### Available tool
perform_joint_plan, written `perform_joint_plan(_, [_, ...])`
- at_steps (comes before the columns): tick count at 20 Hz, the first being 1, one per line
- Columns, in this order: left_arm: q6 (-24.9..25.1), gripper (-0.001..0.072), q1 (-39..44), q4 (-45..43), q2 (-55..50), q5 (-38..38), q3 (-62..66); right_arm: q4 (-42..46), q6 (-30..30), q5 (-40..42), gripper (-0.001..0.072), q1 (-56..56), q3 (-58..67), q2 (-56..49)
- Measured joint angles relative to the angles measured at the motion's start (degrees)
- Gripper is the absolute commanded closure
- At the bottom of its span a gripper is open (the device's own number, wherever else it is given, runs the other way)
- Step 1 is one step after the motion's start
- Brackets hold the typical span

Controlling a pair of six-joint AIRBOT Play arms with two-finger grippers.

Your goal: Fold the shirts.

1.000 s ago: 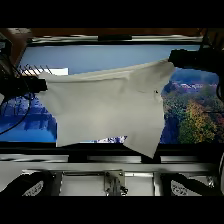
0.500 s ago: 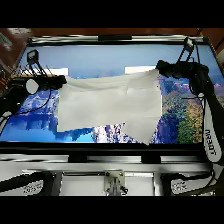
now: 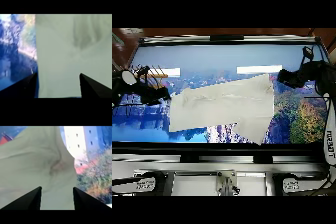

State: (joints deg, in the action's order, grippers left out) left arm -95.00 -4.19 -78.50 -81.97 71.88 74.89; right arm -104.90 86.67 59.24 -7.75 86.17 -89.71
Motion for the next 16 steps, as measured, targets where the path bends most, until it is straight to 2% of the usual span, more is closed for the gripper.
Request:
perform_joint_plan(3, [4.55,0.0094,-5.31,2.29,1.75,7.32,-5.42,0.04,3.87,10.34,0.0212,-3.85,-2.03,0.74])
perform_joint_plan(6, [9.01,0.0091,-8.41,6.23,2.86,8.17,-13.00,-3.78,7.02,15.34,0.0212,-6.16,-5.44,1.01])
perform_joint_plan(11, [14.27,0.0094,-10.03,11.58,2.75,3.82,-20.87,-7.48,9.03,16.74,0.0212,-7.10,-8.35,1.14])
perform_joint_plan(16, [16.24,0.0103,-10.03,13.42,0.87,1.46,-23.02,-8.37,9.57,16.76,0.0213,-7.26,-8.96,1.14])
